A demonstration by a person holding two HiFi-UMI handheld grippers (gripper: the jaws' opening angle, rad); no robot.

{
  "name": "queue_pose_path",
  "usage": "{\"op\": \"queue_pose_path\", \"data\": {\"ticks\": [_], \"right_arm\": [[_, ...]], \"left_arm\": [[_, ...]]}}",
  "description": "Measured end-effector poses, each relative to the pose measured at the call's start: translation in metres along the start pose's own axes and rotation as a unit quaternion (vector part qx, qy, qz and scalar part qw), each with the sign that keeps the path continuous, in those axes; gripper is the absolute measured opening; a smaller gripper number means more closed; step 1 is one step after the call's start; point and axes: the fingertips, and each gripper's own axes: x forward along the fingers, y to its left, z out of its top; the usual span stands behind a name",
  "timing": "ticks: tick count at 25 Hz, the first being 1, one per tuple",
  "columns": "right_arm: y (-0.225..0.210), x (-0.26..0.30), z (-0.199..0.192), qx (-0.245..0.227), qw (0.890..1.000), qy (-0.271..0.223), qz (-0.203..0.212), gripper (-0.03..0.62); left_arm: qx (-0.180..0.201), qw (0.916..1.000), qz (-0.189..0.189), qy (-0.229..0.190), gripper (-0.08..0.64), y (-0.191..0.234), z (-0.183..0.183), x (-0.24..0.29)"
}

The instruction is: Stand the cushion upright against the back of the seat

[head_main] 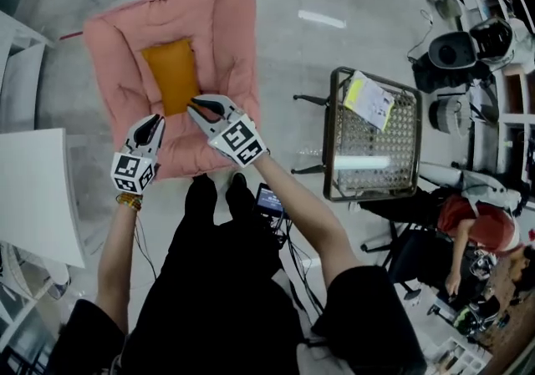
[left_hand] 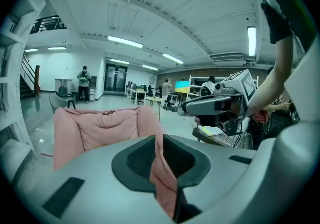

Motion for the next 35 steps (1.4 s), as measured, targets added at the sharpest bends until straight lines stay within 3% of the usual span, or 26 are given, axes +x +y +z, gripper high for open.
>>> {"op": "queue_pose_path", "data": {"ticks": [13, 35], "right_arm": [[0.046, -0.069, 0.039, -0.015, 0.998, -0.061, -0.003, 0.015], [0.084, -0.105, 0.028, -0.037, 0.997, -0.064, 0.026, 0.014]], "left_arm": [[0.058, 0.9954, 0.017, -0.075, 0.015, -0.077, 0.064, -0.046], [0.045, 0.9950, 0.050, -0.074, 0.012, -0.119, 0.045, -0.073]]}}
